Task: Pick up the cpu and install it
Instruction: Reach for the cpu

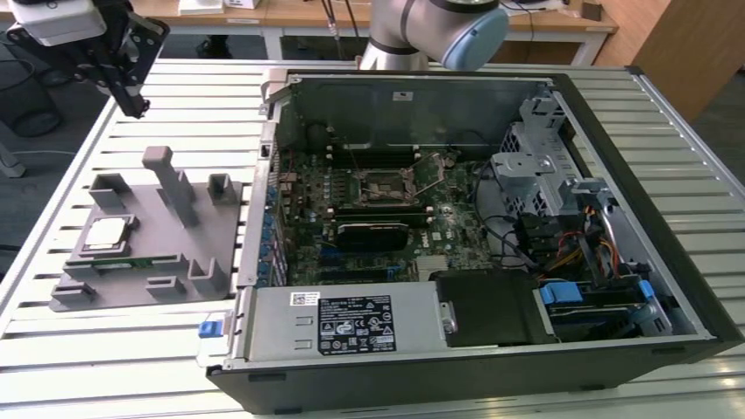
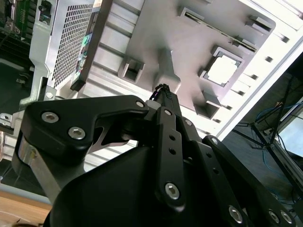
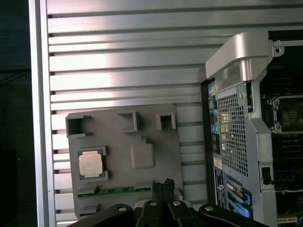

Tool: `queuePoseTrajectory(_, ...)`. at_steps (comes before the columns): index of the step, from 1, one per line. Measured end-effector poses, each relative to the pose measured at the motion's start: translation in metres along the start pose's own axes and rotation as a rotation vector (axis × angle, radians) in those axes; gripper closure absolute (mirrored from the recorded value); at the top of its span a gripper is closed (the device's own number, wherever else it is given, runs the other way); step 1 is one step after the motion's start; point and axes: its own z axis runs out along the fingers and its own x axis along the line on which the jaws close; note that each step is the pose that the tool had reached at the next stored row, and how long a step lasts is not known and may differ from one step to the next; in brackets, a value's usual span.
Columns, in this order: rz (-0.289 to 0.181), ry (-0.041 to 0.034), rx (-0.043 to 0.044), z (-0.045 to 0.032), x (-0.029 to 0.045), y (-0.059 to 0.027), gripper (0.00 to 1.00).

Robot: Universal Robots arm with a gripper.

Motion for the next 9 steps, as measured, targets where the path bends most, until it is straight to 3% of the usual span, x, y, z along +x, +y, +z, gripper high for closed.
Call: queuePoseTrajectory(9,0.000,0.0000,0.0000,-0.0002,0.0081,-0.0006,0.89)
